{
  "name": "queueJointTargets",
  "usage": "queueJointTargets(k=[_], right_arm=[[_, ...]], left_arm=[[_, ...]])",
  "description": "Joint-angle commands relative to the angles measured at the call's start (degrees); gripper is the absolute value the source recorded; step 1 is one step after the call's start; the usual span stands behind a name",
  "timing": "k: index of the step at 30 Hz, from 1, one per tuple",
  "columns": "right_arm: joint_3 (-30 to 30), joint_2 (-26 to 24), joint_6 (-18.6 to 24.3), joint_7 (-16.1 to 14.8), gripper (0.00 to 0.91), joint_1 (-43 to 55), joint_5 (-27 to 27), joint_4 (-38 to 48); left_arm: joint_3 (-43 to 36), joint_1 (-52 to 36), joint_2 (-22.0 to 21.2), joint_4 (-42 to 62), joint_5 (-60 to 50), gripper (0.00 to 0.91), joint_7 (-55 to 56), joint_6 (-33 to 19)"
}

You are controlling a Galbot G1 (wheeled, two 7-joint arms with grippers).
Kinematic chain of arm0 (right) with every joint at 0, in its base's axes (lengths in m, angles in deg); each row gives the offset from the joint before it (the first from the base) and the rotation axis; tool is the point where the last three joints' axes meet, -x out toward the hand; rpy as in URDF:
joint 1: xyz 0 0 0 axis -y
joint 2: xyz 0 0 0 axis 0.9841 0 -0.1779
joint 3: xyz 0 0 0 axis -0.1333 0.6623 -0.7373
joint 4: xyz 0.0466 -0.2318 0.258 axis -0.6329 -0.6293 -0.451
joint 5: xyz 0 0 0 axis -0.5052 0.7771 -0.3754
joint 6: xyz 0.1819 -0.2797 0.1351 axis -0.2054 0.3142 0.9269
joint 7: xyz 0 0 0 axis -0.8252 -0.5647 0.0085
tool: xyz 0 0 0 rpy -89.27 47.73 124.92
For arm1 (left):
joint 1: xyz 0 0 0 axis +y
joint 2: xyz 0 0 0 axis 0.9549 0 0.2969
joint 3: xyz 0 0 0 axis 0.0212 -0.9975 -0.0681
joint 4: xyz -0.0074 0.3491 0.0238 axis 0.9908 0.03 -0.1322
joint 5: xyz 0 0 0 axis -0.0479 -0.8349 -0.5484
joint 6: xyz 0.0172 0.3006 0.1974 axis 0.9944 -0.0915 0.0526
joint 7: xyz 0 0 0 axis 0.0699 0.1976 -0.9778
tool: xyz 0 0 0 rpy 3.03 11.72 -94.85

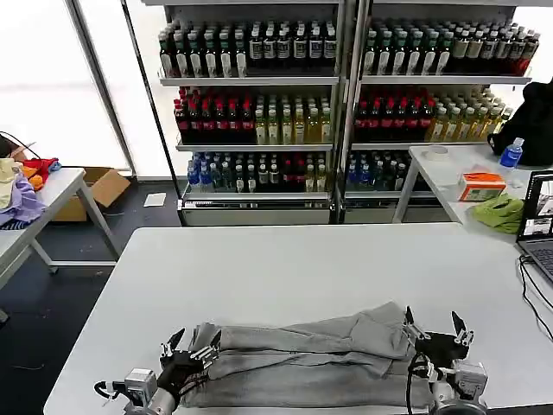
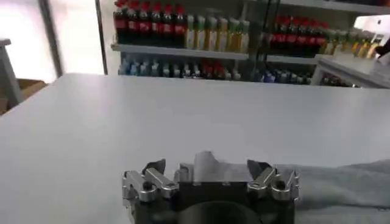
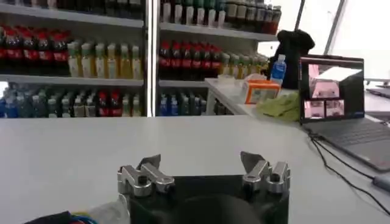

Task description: Fold and organize the clothes.

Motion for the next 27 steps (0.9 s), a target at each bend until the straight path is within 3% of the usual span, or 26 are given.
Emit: queueJointTargets(k=[1, 5, 8, 9, 10, 11, 12, 13, 14, 18, 27], right_arm=[[0.0, 0.0, 0.0, 0.0, 0.907, 0.4, 0.2, -0.3], [0.7, 0.2, 0.0, -0.2, 0.907, 0.5, 0.4, -0.1], [1.0, 0.2, 0.0, -0.3, 0.907, 0.5, 0.6, -0.1], [1.0, 0.2, 0.0, -0.4, 0.907, 0.5, 0.7, 0.0], [1.0, 0.2, 0.0, -0.4, 0.907, 0.5, 0.7, 0.0], [1.0, 0.2, 0.0, -0.4, 0.907, 0.5, 0.7, 0.0], [0.9, 0.2, 0.0, -0.4, 0.907, 0.5, 0.7, 0.0], [0.9, 0.1, 0.0, -0.5, 0.907, 0.4, 0.7, 0.0], [0.8, 0.0, -0.1, -0.6, 0.907, 0.4, 0.7, 0.0], [0.7, 0.0, -0.1, -0.7, 0.907, 0.4, 0.7, 0.1], [0.6, -0.3, -0.1, -1.3, 0.907, 0.8, 0.7, 0.5]], left_arm=[[0.5, 1.6, -2.0, 0.7, 1.0, 0.907, 0.7, -0.4], [0.7, 2.4, -2.3, 1.5, 1.0, 0.907, 0.4, -1.2], [0.9, 2.6, -2.6, 2.4, 1.0, 0.846, 0.2, -1.6], [0.9, 2.6, -2.6, 2.7, 1.0, 0.776, 0.2, -1.8], [0.9, 2.7, -2.6, 2.9, 1.0, 0.584, 0.1, -2.0], [0.8, 2.7, -2.7, 3.2, 0.8, 0.504, 0.1, -2.1], [0.8, 2.8, -2.7, 3.3, 0.7, 0.333, 0.1, -2.3], [0.7, 2.9, -2.7, 3.4, 0.5, 0.242, -0.1, -2.5], [0.6, 3.0, -2.8, 3.4, 0.5, 0.081, -0.2, -2.5], [0.5, 3.1, -2.9, 4.3, 0.2, 0.000, -0.5, -3.2], [0.5, 3.1, -3.6, 6.5, -0.7, 0.000, -2.3, -6.4]])
